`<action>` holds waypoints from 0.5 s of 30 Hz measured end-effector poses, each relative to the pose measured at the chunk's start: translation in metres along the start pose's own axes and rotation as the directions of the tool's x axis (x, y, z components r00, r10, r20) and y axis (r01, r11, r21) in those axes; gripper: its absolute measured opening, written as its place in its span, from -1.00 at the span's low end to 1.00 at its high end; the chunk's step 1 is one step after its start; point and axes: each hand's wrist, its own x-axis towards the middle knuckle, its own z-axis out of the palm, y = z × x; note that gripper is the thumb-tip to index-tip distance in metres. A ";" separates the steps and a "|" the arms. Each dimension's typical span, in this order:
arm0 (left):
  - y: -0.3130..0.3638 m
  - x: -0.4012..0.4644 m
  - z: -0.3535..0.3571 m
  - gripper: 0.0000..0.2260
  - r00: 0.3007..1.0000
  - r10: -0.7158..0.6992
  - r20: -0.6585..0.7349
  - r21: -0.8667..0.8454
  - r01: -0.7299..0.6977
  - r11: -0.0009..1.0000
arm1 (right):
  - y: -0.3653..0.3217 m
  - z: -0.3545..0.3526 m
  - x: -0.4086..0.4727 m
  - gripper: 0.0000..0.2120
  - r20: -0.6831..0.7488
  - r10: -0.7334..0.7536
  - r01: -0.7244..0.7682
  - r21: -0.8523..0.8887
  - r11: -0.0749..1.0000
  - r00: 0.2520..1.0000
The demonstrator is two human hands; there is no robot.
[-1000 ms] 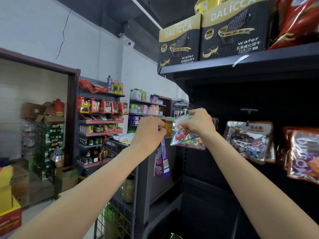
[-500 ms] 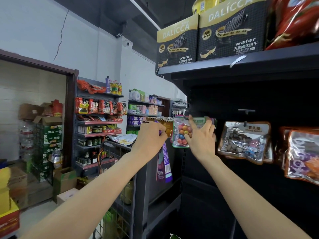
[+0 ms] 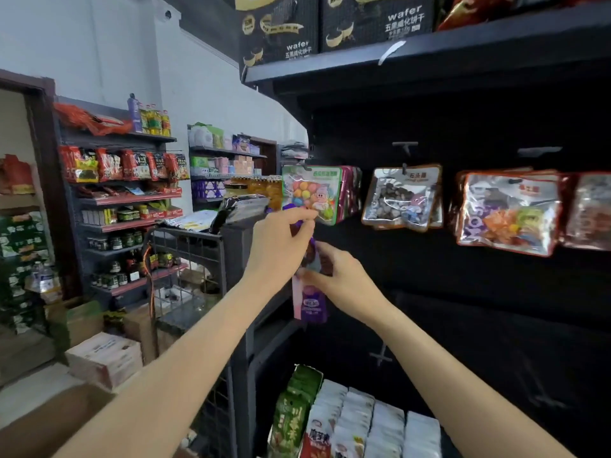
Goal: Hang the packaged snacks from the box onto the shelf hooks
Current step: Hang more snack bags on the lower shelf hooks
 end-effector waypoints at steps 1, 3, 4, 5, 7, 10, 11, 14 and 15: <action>0.003 -0.010 0.010 -0.74 1.000 0.023 0.018 -0.052 -0.022 0.998 | 0.004 -0.001 -0.010 -0.77 -0.066 0.040 -0.040 0.000 0.999 0.997; 0.011 -0.031 0.032 -0.68 0.991 0.083 0.100 -0.199 -0.062 0.978 | 0.019 -0.008 -0.032 -0.85 -0.167 0.142 -0.136 0.046 0.990 0.976; 0.016 -0.041 0.043 -0.63 0.982 0.123 0.146 -0.262 -0.081 0.962 | 0.027 -0.013 -0.044 -0.87 -0.222 0.201 -0.183 0.098 0.978 0.954; 0.020 -0.051 0.054 -0.59 0.971 0.157 0.182 -0.315 -0.093 0.945 | 0.035 -0.018 -0.058 -0.89 -0.273 0.267 -0.230 0.162 0.960 0.924; 0.026 -0.071 0.078 -0.51 0.958 0.203 0.201 -0.356 -0.121 0.927 | 0.054 -0.033 -0.089 -0.89 -0.342 0.385 -0.302 0.272 0.914 0.857; 0.038 -0.096 0.115 -0.39 0.966 0.155 0.205 -0.263 -0.098 0.960 | 0.075 -0.061 -0.138 -0.85 -0.399 0.505 -0.374 0.363 0.854 0.766; 0.044 -0.104 0.128 -0.36 0.955 0.093 0.282 -0.303 -0.004 0.953 | 0.080 -0.071 -0.155 -0.84 -0.411 0.528 -0.381 0.388 0.839 0.743; 0.071 -0.128 0.165 -0.28 0.828 0.071 0.556 -0.483 0.253 0.838 | 0.090 -0.103 -0.205 -0.76 -0.432 0.574 -0.377 0.459 0.804 0.696; 0.081 -0.137 0.178 -0.27 0.801 0.105 0.589 -0.513 0.270 0.815 | 0.093 -0.114 -0.222 -0.77 -0.437 0.587 -0.376 0.480 0.793 0.681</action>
